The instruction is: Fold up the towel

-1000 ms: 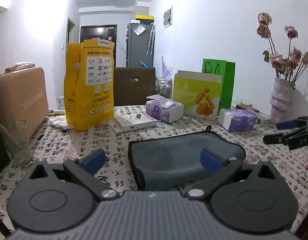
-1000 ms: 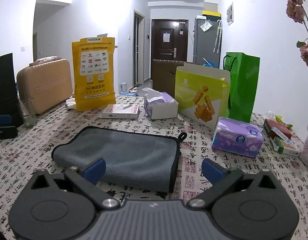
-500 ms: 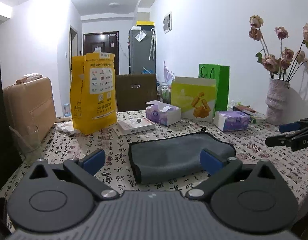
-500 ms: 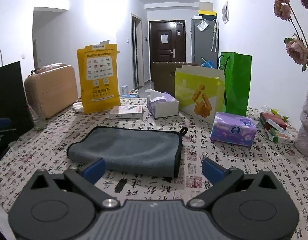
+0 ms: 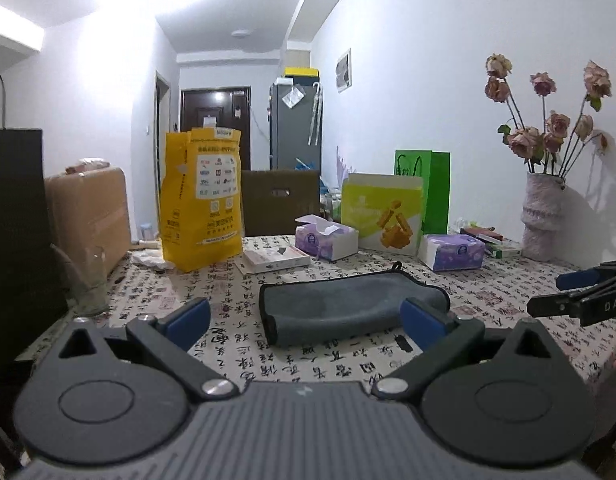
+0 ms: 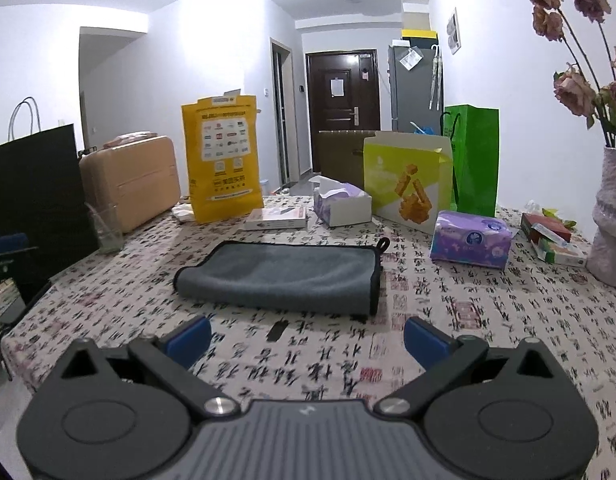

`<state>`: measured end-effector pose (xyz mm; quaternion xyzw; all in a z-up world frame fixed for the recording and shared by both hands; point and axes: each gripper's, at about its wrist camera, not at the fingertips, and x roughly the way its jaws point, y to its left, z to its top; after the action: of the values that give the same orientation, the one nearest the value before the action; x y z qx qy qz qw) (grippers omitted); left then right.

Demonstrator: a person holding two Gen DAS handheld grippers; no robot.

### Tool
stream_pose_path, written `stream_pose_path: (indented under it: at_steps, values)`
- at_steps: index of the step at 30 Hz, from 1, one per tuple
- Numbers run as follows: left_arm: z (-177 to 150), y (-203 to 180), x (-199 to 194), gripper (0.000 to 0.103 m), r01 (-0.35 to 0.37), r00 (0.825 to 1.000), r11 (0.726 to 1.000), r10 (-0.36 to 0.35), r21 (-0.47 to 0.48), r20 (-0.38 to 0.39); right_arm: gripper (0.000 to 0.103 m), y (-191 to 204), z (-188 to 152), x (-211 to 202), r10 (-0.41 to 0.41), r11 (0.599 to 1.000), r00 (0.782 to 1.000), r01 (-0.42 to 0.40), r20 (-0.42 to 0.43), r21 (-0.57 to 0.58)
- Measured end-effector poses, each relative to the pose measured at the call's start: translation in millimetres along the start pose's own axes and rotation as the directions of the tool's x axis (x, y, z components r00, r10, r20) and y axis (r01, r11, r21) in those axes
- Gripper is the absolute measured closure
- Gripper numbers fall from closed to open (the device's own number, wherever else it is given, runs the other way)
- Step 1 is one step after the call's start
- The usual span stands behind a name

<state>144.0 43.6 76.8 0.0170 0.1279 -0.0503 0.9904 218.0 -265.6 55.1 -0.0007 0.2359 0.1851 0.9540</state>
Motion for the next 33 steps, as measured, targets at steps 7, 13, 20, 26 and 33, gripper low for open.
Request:
stream_pose_path:
  at_steps: [7,13,20,26,33]
  values:
    - [-26.3,-7.7,-38.6,0.0,-0.031,0.999,0.999,0.031,-0.007,0.038,0.0,19.7,-23.7,-36.1,0.023,1.0,0.999,-0.023,0.025,0.004]
    - [-46.7,-9.1,-62.5,0.0,-0.022,0.999,0.999,0.023,-0.033,0.035,0.0,32.8,-38.8,-55.1,0.036,0.999,0.998,-0.037,0.042,0.017]
    - [-62.3,-19.6,-79.8,0.0,-0.03,0.998,0.999,0.031,-0.023,0.048,0.0,45.3,-52.6,-73.1,0.048,0.998,0.996,-0.051,0.077,0.037]
    - [-73.2,-28.2,-89.6,0.0,-0.004,0.999,0.999,0.006,-0.05,0.04,0.0,58.2,-70.9,-89.9,0.053,0.998,0.99,-0.058,0.131,0.037]
    - [-83.0,-32.9,-95.0,0.0,-0.029,0.999,0.997,0.03,-0.076,0.016,0.0,62.9,-88.0,-103.7,0.05,0.998,0.987,-0.056,0.155,0.035]
